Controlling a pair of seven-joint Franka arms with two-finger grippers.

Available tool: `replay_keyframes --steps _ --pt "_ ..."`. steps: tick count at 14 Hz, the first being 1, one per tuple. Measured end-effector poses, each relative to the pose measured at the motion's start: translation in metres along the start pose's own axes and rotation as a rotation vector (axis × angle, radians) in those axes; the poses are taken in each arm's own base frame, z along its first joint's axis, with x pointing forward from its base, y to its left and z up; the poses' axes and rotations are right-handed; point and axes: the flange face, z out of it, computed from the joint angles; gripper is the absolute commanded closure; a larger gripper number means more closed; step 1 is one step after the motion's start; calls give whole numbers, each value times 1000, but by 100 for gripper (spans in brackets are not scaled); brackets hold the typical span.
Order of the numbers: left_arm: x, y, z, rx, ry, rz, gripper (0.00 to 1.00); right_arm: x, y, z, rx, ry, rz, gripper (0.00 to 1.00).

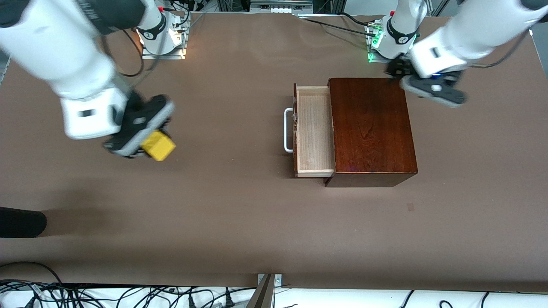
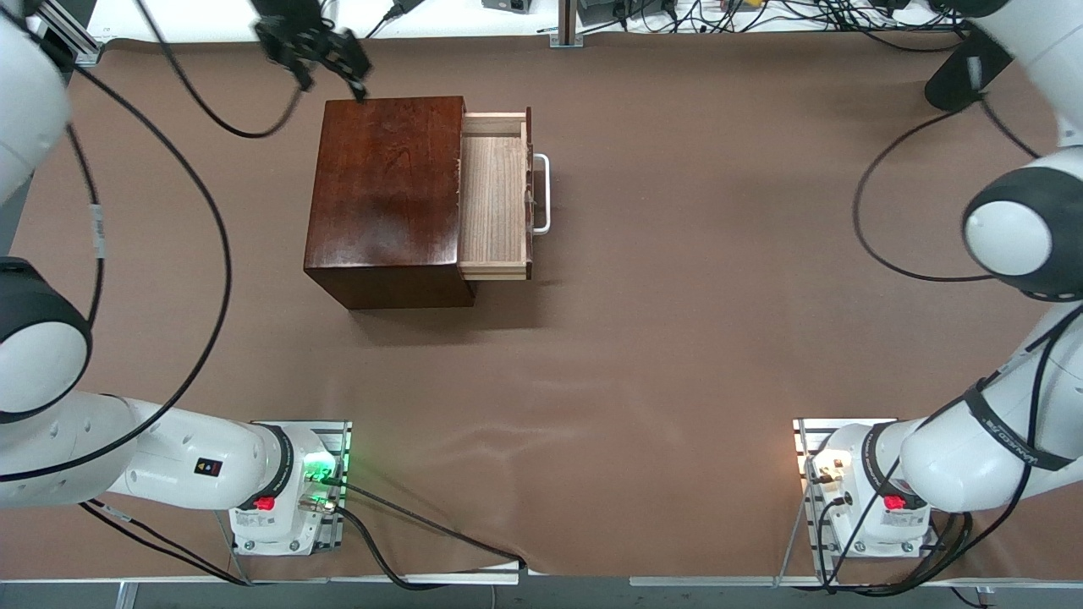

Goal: Open drawer, take yellow block, close drawer
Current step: 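Lift the cube with the right gripper while the left gripper reaches the handle, then push the drawer shut with the left gripper while the right gripper releases the cube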

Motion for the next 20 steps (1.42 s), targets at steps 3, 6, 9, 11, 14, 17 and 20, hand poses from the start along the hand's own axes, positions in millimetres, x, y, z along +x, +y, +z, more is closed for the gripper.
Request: replay_keyframes --steps 3,6,9,11,14,17,20 --pt "26 54 30 -11 -32 103 0 -51 37 19 25 -72 110 100" --pt "62 129 58 -46 -44 233 0 -101 67 65 60 -185 309 100" --pt "79 212 87 -41 -63 338 0 -124 69 118 81 -268 513 100" --pt "92 229 95 -48 -28 353 0 -129 65 146 82 -290 576 100" --pt "124 229 114 -65 88 446 0 -143 58 199 72 -290 635 100" --pt "154 234 164 -60 138 608 0 -166 44 260 56 -282 704 100" --pt "168 246 210 112 137 838 0 -189 27 307 29 -243 769 100"
